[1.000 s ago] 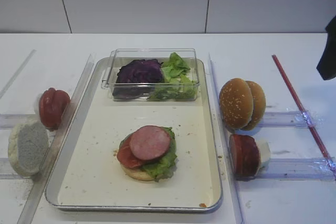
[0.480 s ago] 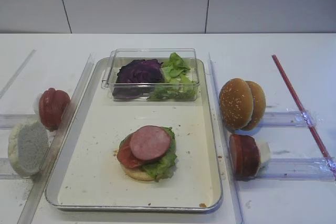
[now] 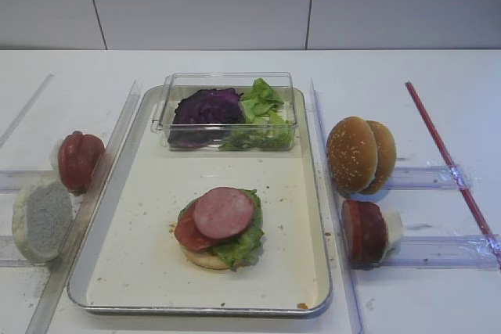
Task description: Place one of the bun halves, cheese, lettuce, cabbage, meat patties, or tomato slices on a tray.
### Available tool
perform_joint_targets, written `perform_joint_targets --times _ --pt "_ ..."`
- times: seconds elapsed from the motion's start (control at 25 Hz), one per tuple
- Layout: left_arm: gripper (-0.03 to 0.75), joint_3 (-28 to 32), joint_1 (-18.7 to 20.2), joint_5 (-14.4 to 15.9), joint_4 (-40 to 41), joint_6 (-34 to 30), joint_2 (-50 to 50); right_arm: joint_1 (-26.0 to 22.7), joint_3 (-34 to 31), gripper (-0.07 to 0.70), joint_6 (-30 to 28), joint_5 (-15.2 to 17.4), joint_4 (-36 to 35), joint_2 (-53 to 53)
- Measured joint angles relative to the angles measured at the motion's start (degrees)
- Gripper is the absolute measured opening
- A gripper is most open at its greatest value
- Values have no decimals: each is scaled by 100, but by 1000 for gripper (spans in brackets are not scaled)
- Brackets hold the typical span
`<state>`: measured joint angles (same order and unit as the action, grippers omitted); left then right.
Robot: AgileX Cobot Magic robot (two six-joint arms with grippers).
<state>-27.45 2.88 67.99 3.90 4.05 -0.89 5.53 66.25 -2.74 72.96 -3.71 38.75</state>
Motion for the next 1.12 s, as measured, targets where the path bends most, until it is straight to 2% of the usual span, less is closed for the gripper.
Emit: perform_joint_targets --times 0.68,0.84,1.12 --pt "440 0 0 0 0 0 0 -5 -33 541 108 68 -57 -1294" --pt "440 0 0 0 0 0 0 -5 -454 541 121 68 -64 -1685" --pt "440 0 0 0 0 0 0 -5 -1610 541 121 16 -64 -2506"
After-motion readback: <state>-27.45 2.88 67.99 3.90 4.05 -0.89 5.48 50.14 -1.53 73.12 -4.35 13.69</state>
